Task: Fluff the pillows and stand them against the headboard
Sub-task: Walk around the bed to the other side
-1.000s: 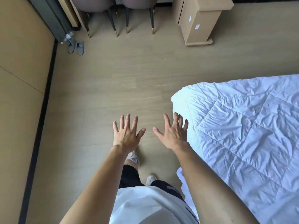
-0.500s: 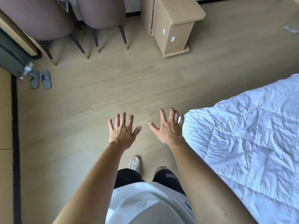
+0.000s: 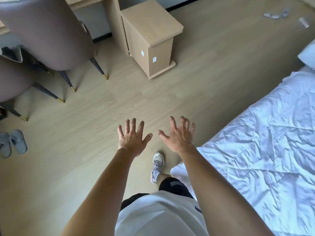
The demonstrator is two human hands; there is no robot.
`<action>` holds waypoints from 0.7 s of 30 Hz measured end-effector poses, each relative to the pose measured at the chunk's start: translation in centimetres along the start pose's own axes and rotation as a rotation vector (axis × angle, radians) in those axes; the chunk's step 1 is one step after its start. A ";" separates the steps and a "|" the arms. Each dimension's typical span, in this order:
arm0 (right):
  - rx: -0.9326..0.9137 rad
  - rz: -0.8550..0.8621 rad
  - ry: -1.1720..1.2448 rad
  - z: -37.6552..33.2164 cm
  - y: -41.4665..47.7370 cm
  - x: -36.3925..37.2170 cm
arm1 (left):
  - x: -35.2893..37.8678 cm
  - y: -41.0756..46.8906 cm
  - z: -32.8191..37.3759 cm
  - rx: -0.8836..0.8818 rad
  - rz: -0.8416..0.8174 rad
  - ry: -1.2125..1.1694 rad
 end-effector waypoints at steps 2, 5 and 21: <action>0.044 -0.017 0.028 1.4 3.7 -1.4 | -1.8 4.3 2.2 0.041 -0.017 0.012; 0.096 -0.024 0.022 3.5 8.6 -3.6 | -4.8 10.1 5.6 0.089 -0.014 0.014; 0.535 -0.067 0.089 17.7 32.9 -8.9 | -11.4 41.5 24.2 0.450 -0.170 0.164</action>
Point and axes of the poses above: each hand's wrist, its own y-axis towards the middle knuckle, its own x-axis out of the palm, z = x × y, the point moved 5 cm from there along y, towards the middle knuckle, and after that the axes turned 11 degrees about -y, right-handed, at the moved point
